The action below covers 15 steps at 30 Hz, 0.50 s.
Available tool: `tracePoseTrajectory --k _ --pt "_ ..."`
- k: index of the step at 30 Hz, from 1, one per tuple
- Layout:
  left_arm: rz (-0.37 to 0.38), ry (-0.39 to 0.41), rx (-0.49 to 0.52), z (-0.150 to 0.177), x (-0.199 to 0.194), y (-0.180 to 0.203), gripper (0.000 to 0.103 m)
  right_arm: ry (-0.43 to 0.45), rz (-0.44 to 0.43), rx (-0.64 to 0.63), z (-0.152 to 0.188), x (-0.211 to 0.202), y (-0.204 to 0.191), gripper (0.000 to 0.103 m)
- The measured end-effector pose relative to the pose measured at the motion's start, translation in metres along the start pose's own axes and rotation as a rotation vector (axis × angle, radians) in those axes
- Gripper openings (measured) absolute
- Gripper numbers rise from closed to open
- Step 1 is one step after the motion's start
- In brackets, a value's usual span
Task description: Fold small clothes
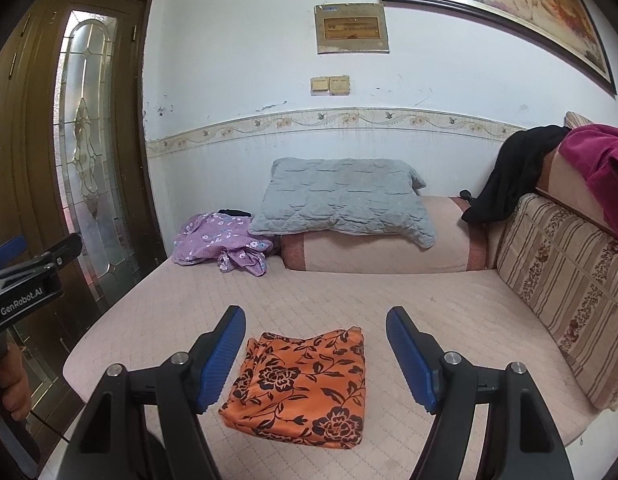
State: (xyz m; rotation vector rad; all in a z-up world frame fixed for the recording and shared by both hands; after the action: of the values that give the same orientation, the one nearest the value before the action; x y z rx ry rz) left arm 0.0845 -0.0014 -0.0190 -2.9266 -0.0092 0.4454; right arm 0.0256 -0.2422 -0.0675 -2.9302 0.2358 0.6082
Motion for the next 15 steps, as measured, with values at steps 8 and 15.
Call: tracePoseTrajectory --k 8,15 --pt "-0.002 -0.016 0.017 0.0 0.015 0.008 0.103 -0.017 0.001 0.009 -0.001 0.019 0.011 0.076" --pt "0.007 -0.041 0.023 0.003 0.03 0.017 0.103 -0.043 0.003 0.026 0.002 0.036 0.021 0.076"
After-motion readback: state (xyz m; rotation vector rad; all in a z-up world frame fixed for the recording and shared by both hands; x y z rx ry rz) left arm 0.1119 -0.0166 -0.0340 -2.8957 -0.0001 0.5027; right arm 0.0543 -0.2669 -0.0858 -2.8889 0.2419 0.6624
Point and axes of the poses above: each gripper's, at about its wrist camera, not at the fingertips, and x roughly the way its jaws point, y to its right, z to its underside, the point moved 8 cm from there along x, roughly the way its jaws point, and after that the axes turned 3 degrees about x, right-handed, at the moved point
